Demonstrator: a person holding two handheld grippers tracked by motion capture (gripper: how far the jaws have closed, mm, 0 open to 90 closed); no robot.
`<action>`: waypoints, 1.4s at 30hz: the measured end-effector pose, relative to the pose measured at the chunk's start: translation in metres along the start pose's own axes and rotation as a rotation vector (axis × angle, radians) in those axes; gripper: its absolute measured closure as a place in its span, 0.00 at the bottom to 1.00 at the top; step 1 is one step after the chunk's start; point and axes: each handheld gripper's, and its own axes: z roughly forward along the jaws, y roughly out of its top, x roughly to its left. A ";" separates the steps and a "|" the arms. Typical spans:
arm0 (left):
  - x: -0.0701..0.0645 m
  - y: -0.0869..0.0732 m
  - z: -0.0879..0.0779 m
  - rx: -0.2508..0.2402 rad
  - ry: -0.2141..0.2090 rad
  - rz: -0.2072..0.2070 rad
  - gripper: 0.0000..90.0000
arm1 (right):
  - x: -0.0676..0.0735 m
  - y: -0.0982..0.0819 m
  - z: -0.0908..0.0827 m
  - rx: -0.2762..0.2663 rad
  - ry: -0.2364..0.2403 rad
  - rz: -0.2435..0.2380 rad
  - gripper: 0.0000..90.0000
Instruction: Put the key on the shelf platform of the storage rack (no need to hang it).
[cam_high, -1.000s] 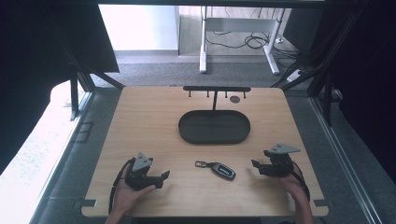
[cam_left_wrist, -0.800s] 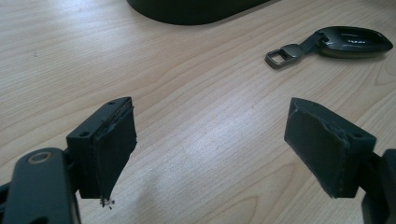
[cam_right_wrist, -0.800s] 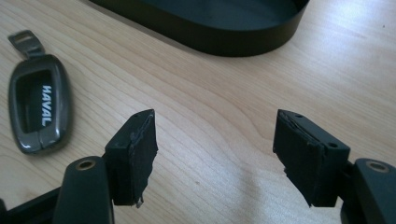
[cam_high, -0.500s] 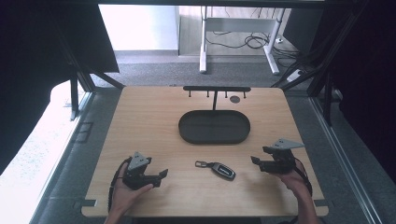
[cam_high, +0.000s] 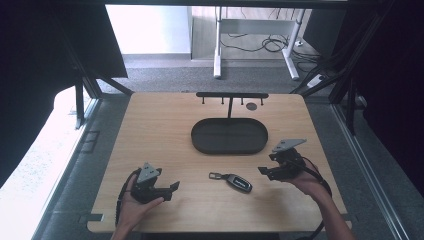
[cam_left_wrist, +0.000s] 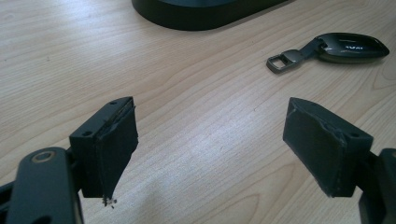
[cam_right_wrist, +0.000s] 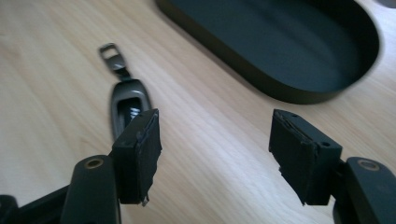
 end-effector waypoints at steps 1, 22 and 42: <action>0.000 0.000 0.000 0.000 0.000 0.000 0.20 | 0.002 0.003 0.001 0.012 0.012 0.000 0.38; -0.002 0.000 0.003 0.014 -0.002 0.016 0.20 | 0.034 0.043 0.030 0.144 0.083 -0.111 0.42; -0.004 -0.001 0.004 0.022 -0.006 0.023 0.20 | 0.051 0.050 0.056 0.216 0.118 -0.162 0.41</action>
